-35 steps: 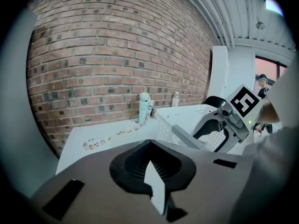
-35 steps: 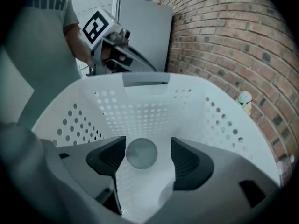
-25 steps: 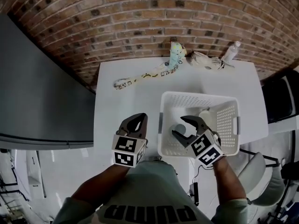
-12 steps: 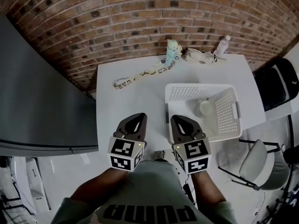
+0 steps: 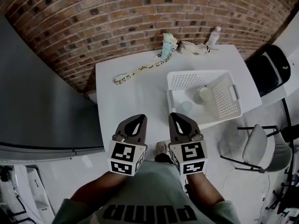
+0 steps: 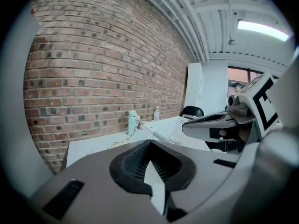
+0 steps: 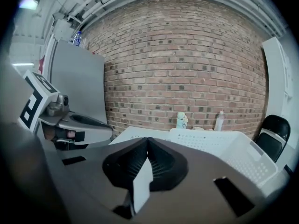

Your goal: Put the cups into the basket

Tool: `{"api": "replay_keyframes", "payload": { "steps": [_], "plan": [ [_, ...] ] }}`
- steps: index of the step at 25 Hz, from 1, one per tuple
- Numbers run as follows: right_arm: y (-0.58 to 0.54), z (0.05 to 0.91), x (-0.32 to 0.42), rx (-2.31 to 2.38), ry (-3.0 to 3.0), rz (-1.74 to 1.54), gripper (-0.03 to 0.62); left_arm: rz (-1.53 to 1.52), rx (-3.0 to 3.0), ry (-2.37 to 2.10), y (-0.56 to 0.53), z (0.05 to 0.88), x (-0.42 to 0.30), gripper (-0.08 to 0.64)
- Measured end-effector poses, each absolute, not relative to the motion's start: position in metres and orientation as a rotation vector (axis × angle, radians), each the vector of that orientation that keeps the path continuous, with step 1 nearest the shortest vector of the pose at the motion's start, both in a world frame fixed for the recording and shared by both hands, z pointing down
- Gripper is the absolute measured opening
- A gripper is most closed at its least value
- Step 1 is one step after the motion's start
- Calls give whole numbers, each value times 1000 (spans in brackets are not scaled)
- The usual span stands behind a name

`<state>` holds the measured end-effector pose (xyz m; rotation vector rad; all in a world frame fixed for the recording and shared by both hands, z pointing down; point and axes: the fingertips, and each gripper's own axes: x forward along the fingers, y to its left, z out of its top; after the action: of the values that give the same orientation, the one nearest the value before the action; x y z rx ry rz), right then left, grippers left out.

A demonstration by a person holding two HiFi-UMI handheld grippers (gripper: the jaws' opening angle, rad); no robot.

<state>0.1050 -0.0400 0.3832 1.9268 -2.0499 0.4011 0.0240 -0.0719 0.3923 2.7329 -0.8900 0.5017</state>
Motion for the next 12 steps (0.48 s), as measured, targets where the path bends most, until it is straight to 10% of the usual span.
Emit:
{"api": "replay_keyframes", "payload": {
  "steps": [12],
  "plan": [
    [29,385,44,2003,-1933,380,14,427,2745,-747,-8,385,-40,3]
  ]
}}
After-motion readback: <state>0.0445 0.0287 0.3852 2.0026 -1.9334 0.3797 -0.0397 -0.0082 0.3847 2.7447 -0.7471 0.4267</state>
